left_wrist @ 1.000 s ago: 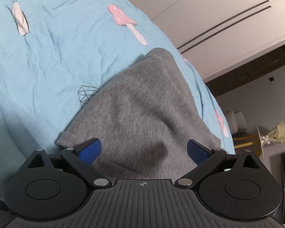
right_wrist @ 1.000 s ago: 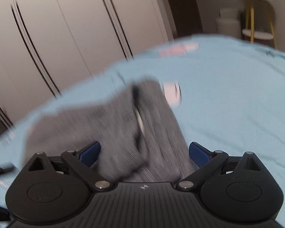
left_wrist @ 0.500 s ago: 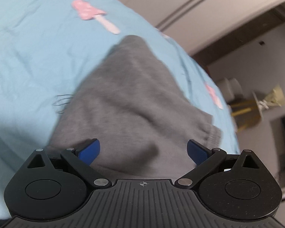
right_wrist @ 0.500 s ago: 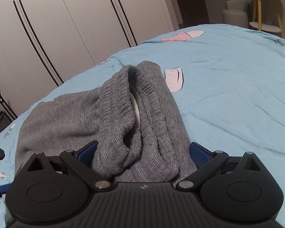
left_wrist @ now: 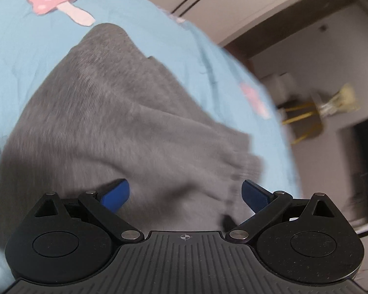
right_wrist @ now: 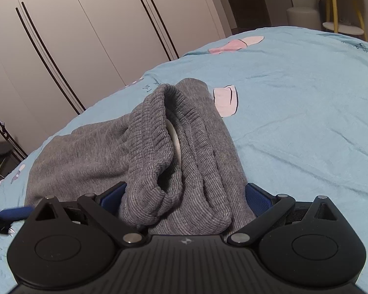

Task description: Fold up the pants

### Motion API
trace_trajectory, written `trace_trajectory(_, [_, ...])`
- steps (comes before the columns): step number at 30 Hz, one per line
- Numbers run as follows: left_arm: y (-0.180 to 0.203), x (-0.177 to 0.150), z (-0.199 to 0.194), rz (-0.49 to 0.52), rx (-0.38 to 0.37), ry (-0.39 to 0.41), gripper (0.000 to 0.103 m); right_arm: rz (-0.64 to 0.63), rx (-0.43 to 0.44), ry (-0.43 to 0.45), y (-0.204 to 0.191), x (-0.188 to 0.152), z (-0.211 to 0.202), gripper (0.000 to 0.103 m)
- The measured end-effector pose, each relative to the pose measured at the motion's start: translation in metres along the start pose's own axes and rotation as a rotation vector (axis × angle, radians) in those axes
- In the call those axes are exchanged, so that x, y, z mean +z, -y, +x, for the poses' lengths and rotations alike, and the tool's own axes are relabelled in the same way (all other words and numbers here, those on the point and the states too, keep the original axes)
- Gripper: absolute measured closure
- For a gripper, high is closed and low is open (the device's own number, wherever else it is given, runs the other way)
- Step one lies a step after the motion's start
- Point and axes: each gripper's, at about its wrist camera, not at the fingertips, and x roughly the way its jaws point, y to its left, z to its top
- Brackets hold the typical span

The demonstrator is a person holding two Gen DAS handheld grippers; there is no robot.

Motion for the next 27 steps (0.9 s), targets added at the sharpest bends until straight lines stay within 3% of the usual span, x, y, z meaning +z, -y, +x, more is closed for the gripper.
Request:
trace_trajectory(3, [0.001, 0.007, 0.022, 0.054, 0.048, -0.028, 0.002, -0.008, 0.004, 0.002, 0.0, 0.0, 0.002, 0.004])
trace_trajectory(9, [-0.018, 0.033, 0.008, -0.007, 0.038, 0.005, 0.005, -0.004, 0.043, -0.002, 0.007, 0.001, 0.004, 0.004])
trace_trajectory(13, [-0.049, 0.053, -0.026, -0.025, 0.228, 0.14, 0.005, 0.007, 0.058, -0.012, 0.01, 0.003, 0.004, 0.004])
trace_trajectory(15, [-0.066, 0.055, -0.041, -0.011, 0.242, 0.167, 0.005, 0.005, 0.059, -0.014, 0.01, 0.003, 0.004, 0.004])
trace_trajectory(21, [-0.091, 0.043, -0.045, 0.085, 0.133, 0.092, 0.003, 0.014, 0.057, -0.009, 0.009, 0.003, 0.004, 0.004])
trace_trajectory(27, [-0.109, 0.042, -0.021, 0.042, -0.044, -0.012, 0.003, 0.026, 0.06, -0.017, 0.01, 0.003, 0.003, 0.004])
